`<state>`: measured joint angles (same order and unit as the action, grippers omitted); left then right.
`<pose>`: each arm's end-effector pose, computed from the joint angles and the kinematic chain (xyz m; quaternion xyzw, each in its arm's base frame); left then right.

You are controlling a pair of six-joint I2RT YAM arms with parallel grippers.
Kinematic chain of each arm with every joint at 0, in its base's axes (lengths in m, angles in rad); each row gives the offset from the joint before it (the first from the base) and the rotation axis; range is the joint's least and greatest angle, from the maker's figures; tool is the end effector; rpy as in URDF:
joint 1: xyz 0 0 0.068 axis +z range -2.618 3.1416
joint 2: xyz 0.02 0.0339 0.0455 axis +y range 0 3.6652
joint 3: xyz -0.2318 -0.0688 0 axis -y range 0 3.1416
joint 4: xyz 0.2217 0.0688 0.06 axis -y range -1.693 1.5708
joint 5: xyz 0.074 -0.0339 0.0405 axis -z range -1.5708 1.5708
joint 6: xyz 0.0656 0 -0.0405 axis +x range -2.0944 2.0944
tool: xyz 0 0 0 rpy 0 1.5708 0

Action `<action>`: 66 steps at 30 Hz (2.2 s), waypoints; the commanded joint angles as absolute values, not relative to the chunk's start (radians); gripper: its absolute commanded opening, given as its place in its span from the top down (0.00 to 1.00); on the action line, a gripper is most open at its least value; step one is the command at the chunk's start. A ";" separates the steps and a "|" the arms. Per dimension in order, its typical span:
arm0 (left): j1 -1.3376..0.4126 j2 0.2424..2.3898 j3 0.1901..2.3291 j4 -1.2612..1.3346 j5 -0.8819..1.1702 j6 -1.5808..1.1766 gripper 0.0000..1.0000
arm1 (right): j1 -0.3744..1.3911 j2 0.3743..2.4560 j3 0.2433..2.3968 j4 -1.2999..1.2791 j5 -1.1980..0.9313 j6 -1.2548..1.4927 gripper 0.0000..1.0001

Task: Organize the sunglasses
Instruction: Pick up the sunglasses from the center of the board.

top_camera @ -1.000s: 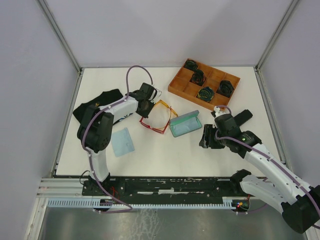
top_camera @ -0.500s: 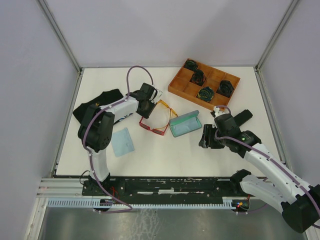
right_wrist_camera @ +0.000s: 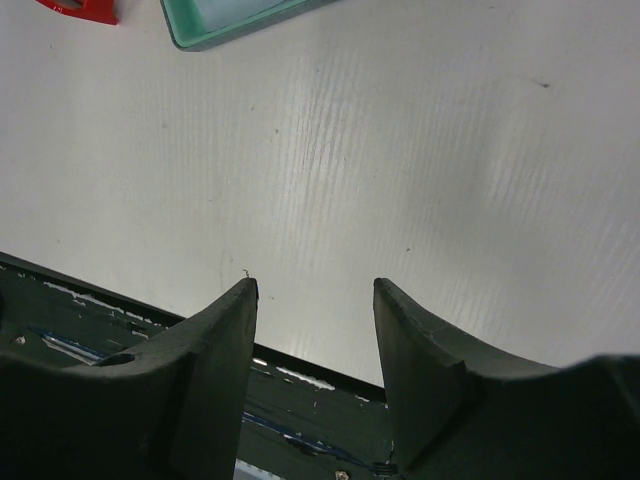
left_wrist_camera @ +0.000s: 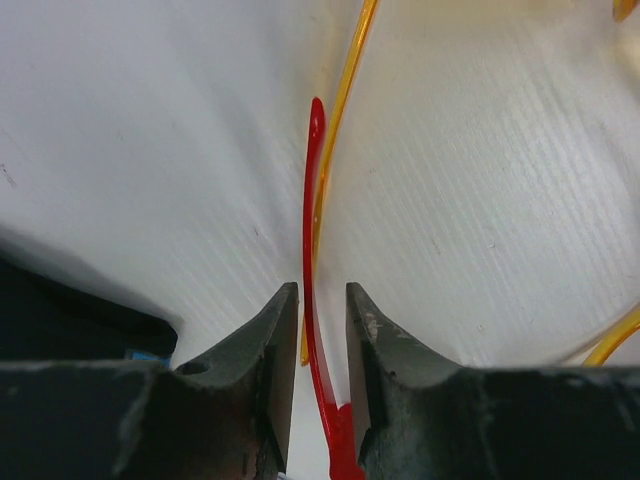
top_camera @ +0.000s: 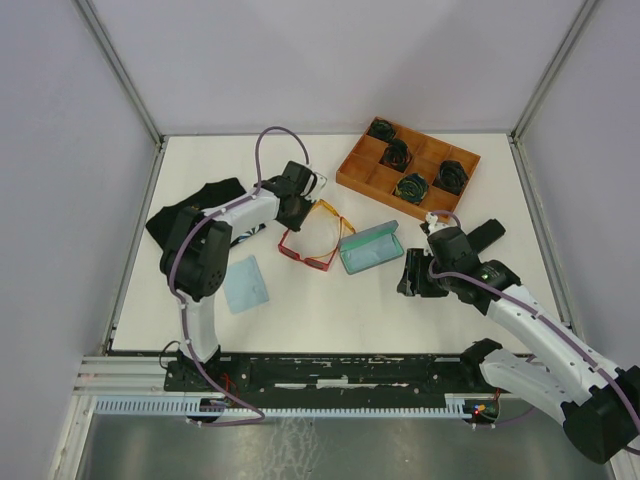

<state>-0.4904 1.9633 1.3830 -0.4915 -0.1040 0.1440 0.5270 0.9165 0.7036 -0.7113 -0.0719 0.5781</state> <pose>0.3504 -0.1794 0.1340 0.2896 0.9235 0.0071 0.2516 0.1638 0.1008 0.1979 0.0128 0.9476 0.1956 0.2524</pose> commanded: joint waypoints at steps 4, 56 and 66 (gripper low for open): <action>-0.491 1.994 1.461 -0.477 -0.108 0.173 0.75 | 0.522 0.919 0.723 -0.668 -0.078 0.569 0.42; -0.515 1.224 1.154 -0.227 0.045 0.027 0.97 | 0.523 0.602 0.849 -0.693 0.068 0.536 0.40; -0.635 1.030 0.805 0.196 0.176 0.022 0.97 | 0.523 0.584 0.861 -0.730 0.096 0.536 0.39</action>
